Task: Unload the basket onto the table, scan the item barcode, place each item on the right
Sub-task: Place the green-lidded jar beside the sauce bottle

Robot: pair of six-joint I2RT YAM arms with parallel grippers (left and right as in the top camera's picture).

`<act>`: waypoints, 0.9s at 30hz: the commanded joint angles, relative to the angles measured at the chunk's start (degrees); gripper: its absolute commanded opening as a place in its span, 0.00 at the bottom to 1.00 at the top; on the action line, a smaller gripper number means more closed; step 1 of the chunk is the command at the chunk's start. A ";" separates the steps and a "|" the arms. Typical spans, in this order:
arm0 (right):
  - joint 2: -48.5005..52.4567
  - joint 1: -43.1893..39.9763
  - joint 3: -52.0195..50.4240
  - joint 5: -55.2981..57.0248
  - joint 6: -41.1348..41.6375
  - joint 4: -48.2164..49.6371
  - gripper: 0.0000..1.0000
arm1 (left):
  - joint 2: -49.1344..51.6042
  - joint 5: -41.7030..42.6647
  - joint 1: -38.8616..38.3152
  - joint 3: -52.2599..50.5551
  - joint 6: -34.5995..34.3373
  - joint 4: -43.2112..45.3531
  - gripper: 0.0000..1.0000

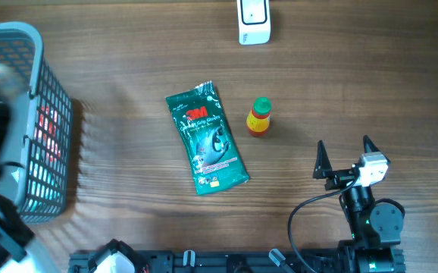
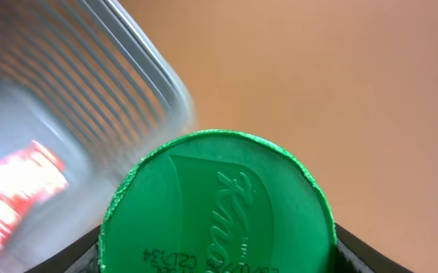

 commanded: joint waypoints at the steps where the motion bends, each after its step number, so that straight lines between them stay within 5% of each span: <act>1: -0.52 -0.04 -0.07 0.13 -0.59 0.11 1.00 | -2.69 8.22 -10.91 0.79 1.97 -5.79 0.67; 6: -0.52 -0.04 -0.07 0.13 -0.59 0.11 1.00 | -1.22 3.45 -30.75 0.52 4.28 -11.61 0.66; 16: -0.52 -0.04 -0.07 0.13 -0.59 0.11 1.00 | 14.99 -22.16 -69.53 -0.39 4.28 -12.04 0.65; 27: -0.52 -0.04 -0.07 0.13 -0.59 0.11 1.00 | 46.36 -24.44 -88.26 -0.39 7.06 2.05 0.65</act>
